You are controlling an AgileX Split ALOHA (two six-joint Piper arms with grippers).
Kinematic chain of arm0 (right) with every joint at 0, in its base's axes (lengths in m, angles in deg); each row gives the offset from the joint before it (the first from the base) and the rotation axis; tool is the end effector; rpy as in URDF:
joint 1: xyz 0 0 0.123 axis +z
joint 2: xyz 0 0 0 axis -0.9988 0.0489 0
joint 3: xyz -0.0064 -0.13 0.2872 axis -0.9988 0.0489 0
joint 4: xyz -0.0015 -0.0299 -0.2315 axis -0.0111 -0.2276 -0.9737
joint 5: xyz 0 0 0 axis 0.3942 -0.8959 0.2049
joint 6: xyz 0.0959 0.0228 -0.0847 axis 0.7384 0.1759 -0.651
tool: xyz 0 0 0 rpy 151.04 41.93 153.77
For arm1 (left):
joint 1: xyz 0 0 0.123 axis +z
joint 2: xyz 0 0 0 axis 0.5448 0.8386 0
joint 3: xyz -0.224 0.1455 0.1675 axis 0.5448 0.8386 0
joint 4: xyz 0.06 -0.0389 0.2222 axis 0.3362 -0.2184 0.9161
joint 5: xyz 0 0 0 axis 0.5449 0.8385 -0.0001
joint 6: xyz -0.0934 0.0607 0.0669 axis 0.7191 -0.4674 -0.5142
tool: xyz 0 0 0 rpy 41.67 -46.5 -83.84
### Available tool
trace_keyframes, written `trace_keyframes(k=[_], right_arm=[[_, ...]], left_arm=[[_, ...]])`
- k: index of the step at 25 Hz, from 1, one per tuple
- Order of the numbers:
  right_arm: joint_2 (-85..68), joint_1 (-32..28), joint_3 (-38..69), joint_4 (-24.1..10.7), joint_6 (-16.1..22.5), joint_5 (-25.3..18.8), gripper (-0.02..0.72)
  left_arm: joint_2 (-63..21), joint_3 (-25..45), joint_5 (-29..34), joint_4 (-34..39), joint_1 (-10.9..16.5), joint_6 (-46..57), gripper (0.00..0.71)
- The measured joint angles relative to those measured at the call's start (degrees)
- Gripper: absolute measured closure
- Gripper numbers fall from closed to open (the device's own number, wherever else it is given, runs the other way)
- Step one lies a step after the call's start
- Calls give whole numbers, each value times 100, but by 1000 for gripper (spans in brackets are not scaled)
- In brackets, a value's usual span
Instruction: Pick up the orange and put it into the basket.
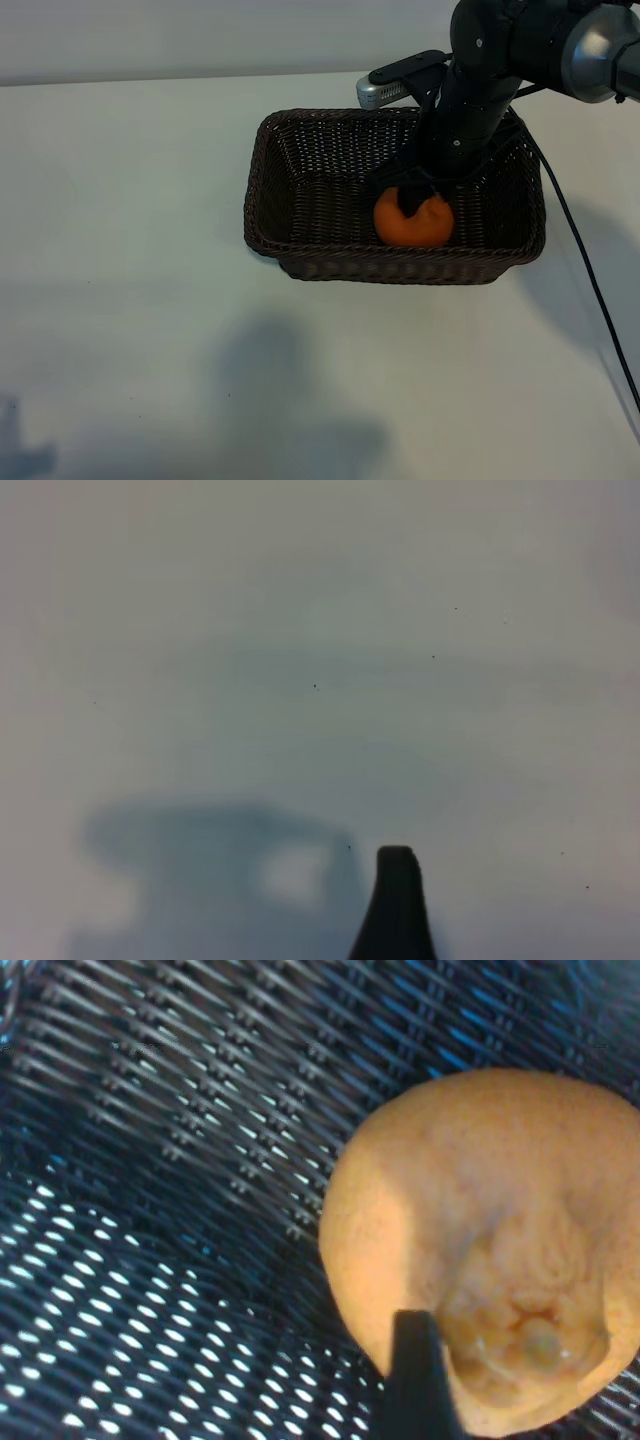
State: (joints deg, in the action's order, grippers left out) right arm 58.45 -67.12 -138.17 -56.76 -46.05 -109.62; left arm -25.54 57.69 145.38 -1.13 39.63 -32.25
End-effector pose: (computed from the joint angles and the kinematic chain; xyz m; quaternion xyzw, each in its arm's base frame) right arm 0.3938 0.1585 0.1866 -0.1604 0.9808 0.0700 0.0865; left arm -0.0199 -0.0046 0.2470 -0.0491 0.8579 0.0196 0.5112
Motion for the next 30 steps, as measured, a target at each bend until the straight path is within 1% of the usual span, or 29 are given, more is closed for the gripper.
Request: trace_keyframes(k=[3, 6, 9, 11, 16, 20, 24, 28, 30], right_arm=[[-5, 0, 0, 0, 0, -68, 144], [-30, 0, 0, -7, 0, -153, 142], [-111, 0, -87, -111, 0, -270, 142], [-138, 0, -330, -197, 0, -514, 142], [-143, 0, -1279, -303, 0, -1306, 142], [-177, 0, -1838, -432, 0, -1409, 142], [-181, -83, -2203, -673, 206, -1427, 142], [-195, -561, -2293, -729, 270, -1453, 142], [-195, -950, -2293, -729, 264, -1453, 142]], left_arm=[[0, 0, 0, 0, 0, 0, 118], [0, 0, 0, 0, 0, 0, 118], [0, 0, 0, 0, 0, 0, 118], [0, 0, 0, 0, 0, 0, 118], [0, 0, 0, 0, 0, 0, 118], [0, 0, 0, 0, 0, 0, 118], [0, 0, 0, 0, 0, 0, 118], [0, 0, 0, 0, 0, 0, 118], [0, 0, 0, 0, 0, 0, 118]])
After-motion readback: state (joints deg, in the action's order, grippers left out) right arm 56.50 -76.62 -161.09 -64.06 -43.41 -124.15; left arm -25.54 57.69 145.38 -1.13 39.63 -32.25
